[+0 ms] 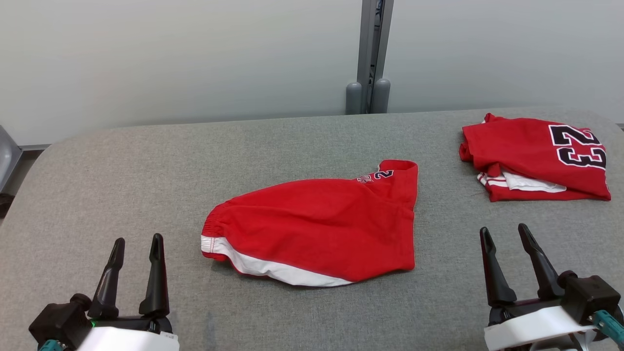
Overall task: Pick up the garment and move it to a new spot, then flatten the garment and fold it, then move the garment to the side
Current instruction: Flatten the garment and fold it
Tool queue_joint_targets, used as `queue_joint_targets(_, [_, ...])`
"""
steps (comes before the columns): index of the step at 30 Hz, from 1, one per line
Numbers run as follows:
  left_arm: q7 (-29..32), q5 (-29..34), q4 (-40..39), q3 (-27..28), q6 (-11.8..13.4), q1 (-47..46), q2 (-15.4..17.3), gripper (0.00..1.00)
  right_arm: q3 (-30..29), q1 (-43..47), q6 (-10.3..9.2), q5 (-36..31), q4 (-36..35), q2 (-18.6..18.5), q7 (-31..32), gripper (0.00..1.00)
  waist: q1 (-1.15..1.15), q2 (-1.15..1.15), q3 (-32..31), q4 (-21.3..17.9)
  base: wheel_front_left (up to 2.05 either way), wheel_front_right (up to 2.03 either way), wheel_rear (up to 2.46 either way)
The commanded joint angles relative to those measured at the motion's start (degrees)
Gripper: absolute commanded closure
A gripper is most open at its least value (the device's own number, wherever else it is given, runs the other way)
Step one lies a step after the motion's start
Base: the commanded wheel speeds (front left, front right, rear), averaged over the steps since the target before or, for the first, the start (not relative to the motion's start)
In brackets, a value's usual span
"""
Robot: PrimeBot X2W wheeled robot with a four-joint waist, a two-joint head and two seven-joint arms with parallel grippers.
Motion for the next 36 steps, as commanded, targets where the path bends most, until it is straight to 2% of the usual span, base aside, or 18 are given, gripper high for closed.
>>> queue_joint_targets(1, [-0.2, 1.4, 0.5, 1.0, -1.1, 0.3, -0.6, 0.00, 0.2, 0.0, 0.01, -0.4, 0.4, -0.1, 0.0, 0.00, 0.00, 0.00, -0.1, 0.0, 0.00, 0.00, 0.00])
queue_joint_targets(9, [-0.2, 4.1, 2.0, 3.0, -3.8, -0.5, -3.3, 0.00, 4.1, -2.2, 0.00, 1.2, 8.0, -1.4, 1.8, 0.00, 0.00, 0.00, -0.1, 0.6, 0.00, 0.00, 0.00])
queue_joint_targets(19, [-0.2, 6.3, 3.4, 3.4, -5.8, -2.6, -4.7, 0.00, 10.6, -11.4, 0.01, 8.6, 25.2, -3.0, 9.6, 0.00, 0.00, 0.00, 1.9, 6.8, 0.00, 0.00, 0.00])
queue_joint_targets(25, [-0.2, 6.7, 4.2, 3.6, -6.5, -3.4, -5.2, 0.00, 10.6, -15.2, 0.01, 14.3, 33.3, -2.5, 13.6, 0.00, 0.00, 0.00, 2.2, 9.9, 0.00, 0.00, 0.00])
queue_joint_targets(30, [-0.3, 7.1, 4.5, 4.0, -6.8, -3.4, -5.5, 0.00, 10.3, -17.0, 0.01, 16.7, 36.8, -2.2, 12.3, 0.00, 0.00, 0.00, 2.6, 11.5, 0.00, 0.00, 0.00])
queue_joint_targets(31, [-0.3, 7.3, 4.6, 4.1, -6.9, -3.5, -5.5, 0.00, 10.5, -17.4, 0.01, 16.8, 37.2, -2.3, 11.6, 0.14, 0.00, 0.00, 2.7, 11.7, 0.00, 0.00, 0.00])
queue_joint_targets(32, [-0.3, 7.3, 4.6, 4.1, -6.9, -3.7, -5.6, 0.00, 10.3, -17.8, 0.01, 17.0, 37.6, -2.5, 10.6, 0.60, 0.00, 0.00, 2.8, 11.9, 0.00, 0.00, 0.00])
queue_joint_targets(33, [-0.3, 7.5, 4.6, 4.2, -6.9, -3.9, -5.6, 0.00, 10.4, -18.2, 0.01, 17.0, 38.0, -2.5, 9.8, 1.00, 0.00, 0.00, 2.9, 12.0, 0.00, 0.00, 0.00])
queue_joint_targets(36, [-0.3, 7.6, 4.8, 4.4, -7.1, -4.1, -5.6, 0.00, 11.4, -19.0, 0.01, 17.5, 38.3, -2.5, 7.8, 1.00, 0.00, 0.00, 3.0, 12.3, 0.00, 0.00, 0.00])
